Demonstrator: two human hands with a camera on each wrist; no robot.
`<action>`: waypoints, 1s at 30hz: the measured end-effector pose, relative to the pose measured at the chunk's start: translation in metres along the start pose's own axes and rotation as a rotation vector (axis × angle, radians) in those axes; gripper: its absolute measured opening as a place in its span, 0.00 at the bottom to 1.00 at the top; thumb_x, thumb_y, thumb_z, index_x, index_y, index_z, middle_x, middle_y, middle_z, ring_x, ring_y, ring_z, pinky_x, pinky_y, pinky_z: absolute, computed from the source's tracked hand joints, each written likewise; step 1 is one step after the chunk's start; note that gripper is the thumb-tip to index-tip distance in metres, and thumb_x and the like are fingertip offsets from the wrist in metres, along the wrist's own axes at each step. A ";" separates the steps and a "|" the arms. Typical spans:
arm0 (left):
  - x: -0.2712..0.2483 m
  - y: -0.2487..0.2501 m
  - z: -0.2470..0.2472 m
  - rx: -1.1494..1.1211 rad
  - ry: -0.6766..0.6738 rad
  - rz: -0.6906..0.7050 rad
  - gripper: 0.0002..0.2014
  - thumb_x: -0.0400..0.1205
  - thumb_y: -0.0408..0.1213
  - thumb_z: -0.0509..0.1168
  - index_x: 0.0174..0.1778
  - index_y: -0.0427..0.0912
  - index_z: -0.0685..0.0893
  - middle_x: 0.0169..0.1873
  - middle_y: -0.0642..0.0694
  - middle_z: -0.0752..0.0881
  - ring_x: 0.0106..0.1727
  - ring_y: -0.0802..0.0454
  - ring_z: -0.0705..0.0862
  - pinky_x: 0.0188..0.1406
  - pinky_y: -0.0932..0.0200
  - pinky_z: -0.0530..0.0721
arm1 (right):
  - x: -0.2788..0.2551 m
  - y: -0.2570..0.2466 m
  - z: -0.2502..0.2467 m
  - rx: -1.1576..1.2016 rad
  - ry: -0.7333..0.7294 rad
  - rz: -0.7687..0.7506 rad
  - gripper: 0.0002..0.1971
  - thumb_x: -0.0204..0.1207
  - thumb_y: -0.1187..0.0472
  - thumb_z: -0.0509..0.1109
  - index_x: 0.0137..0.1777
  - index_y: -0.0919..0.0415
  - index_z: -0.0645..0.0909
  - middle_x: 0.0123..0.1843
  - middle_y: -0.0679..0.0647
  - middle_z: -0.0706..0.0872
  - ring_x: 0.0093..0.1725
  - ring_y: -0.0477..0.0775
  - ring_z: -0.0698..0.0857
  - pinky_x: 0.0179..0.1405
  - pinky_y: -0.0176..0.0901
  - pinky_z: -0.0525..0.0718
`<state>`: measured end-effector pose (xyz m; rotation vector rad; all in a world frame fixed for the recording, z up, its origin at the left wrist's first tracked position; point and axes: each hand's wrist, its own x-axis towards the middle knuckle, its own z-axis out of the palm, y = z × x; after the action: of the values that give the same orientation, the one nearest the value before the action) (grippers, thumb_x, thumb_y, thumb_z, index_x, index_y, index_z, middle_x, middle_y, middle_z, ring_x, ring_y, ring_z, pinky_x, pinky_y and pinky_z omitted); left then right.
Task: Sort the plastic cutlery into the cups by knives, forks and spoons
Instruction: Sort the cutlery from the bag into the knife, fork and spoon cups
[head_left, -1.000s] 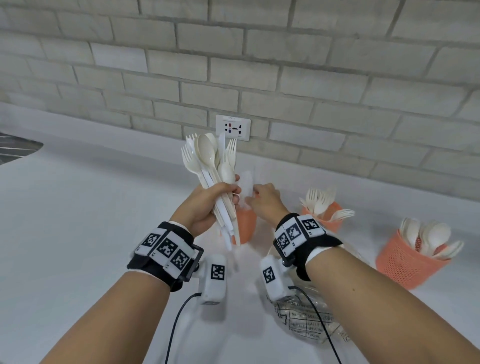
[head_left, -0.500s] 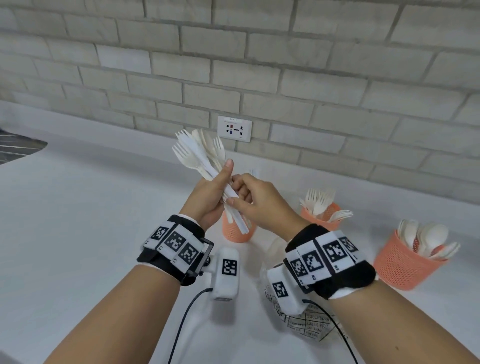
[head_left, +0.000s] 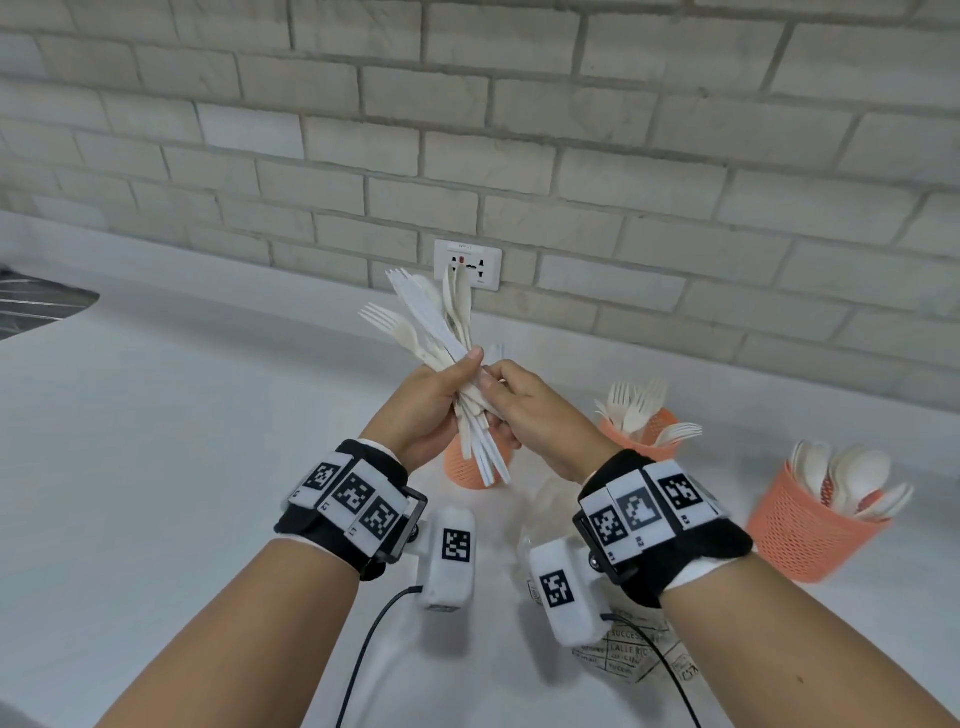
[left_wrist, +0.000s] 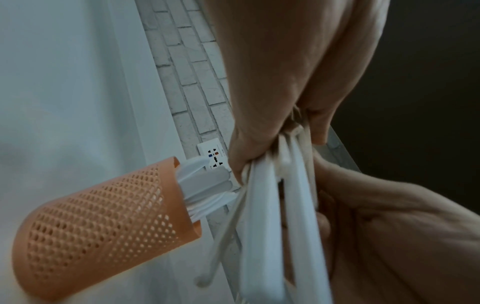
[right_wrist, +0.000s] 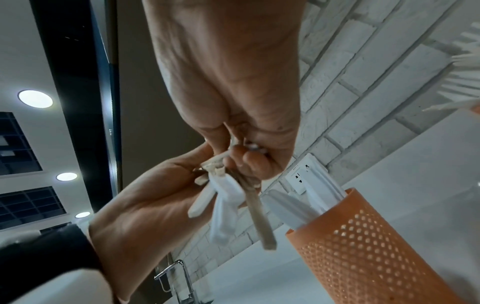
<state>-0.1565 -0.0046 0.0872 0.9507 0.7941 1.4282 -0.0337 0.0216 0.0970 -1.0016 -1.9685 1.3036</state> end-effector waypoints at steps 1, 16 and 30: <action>0.001 -0.001 -0.001 0.017 -0.003 0.000 0.13 0.85 0.37 0.57 0.45 0.31 0.80 0.33 0.37 0.85 0.34 0.45 0.87 0.34 0.53 0.87 | 0.001 0.001 0.000 0.001 0.005 -0.004 0.12 0.85 0.53 0.55 0.42 0.56 0.71 0.31 0.50 0.74 0.23 0.40 0.74 0.27 0.34 0.72; 0.006 -0.002 -0.012 -0.037 0.217 -0.008 0.02 0.79 0.23 0.62 0.43 0.32 0.79 0.26 0.41 0.82 0.28 0.51 0.84 0.32 0.55 0.88 | 0.000 0.004 -0.009 -0.127 0.146 -0.071 0.17 0.82 0.48 0.59 0.55 0.63 0.75 0.36 0.45 0.77 0.37 0.44 0.77 0.36 0.35 0.73; 0.017 0.003 -0.008 -0.172 0.504 0.067 0.08 0.80 0.21 0.58 0.38 0.35 0.77 0.30 0.39 0.78 0.18 0.57 0.83 0.19 0.68 0.81 | -0.003 0.011 0.006 -0.423 0.062 -0.147 0.19 0.62 0.59 0.82 0.50 0.62 0.79 0.32 0.47 0.74 0.31 0.46 0.73 0.34 0.37 0.72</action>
<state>-0.1646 0.0126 0.0883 0.4901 0.9905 1.7945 -0.0335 0.0188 0.0843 -1.0471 -2.2734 0.7821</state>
